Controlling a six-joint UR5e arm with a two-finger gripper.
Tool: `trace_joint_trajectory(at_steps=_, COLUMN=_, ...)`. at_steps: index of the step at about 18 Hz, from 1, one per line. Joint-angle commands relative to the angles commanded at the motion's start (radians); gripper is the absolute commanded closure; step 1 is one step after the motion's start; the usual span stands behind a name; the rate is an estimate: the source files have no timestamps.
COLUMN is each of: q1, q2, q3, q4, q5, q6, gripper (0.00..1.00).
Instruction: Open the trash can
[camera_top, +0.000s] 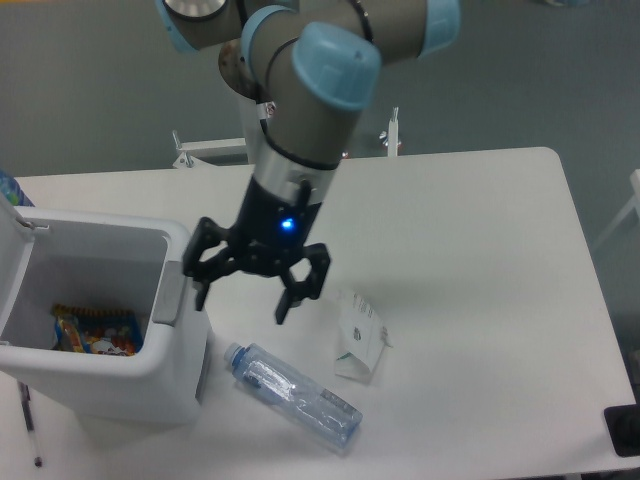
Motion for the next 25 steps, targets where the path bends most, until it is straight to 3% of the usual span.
trace_joint_trajectory(at_steps=4, q1=0.060, q2=-0.047, q3=0.003, q4=0.090, q5=0.006, q6=0.099, gripper=0.00)
trace_joint_trajectory(at_steps=7, q1=0.091, q2=-0.074, q3=0.012, q4=0.097, q5=0.021, q6=0.256, gripper=0.00)
trace_joint_trajectory(at_steps=10, q1=0.147, q2=-0.130, q3=0.035, q4=0.088, q5=0.145, q6=0.409, gripper=0.00)
trace_joint_trajectory(at_steps=14, q1=0.170, q2=-0.187, q3=0.046, q4=0.042, q5=0.326, q6=0.636, gripper=0.00)
trace_joint_trajectory(at_steps=17, q1=0.169, q2=-0.204, q3=0.086, q4=-0.065, q5=0.371, q6=0.709, gripper=0.00)
trace_joint_trajectory(at_steps=20, q1=0.158, q2=-0.204, q3=0.098, q4=-0.147, q5=0.472, q6=0.885, gripper=0.00)
trace_joint_trajectory(at_steps=22, q1=0.146, q2=-0.203, q3=0.092, q4=-0.155, q5=0.521, q6=0.968, gripper=0.00)
trace_joint_trajectory(at_steps=25, q1=0.143, q2=-0.198, q3=0.075, q4=-0.149, q5=0.548, q6=0.982, gripper=0.00)
